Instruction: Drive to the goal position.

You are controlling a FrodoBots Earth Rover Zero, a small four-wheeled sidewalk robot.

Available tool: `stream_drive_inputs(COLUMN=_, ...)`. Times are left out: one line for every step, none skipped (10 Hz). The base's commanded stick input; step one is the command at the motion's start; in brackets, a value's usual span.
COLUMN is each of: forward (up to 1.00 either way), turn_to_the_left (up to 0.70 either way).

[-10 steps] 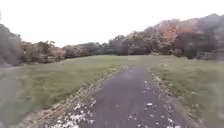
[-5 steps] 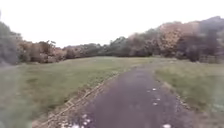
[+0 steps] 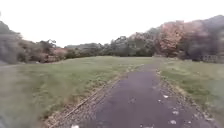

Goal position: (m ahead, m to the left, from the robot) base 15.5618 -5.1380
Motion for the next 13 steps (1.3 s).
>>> stream_drive_inputs(forward=0.98, turn_to_the_left=0.0)
stream_drive_inputs(forward=0.98, turn_to_the_left=0.0)
stream_drive_inputs(forward=0.98, turn_to_the_left=-0.39)
stream_drive_inputs(forward=0.98, turn_to_the_left=-0.39)
stream_drive_inputs(forward=0.98, turn_to_the_left=-0.39)
stream_drive_inputs(forward=0.98, turn_to_the_left=-0.39)
stream_drive_inputs(forward=0.98, turn_to_the_left=-0.39)
stream_drive_inputs(forward=0.98, turn_to_the_left=-0.39)
stream_drive_inputs(forward=0.98, turn_to_the_left=-0.39)
stream_drive_inputs(forward=0.98, turn_to_the_left=-0.39)
stream_drive_inputs(forward=0.98, turn_to_the_left=-0.39)
stream_drive_inputs(forward=0.98, turn_to_the_left=-0.33)
stream_drive_inputs(forward=0.98, turn_to_the_left=-0.25)
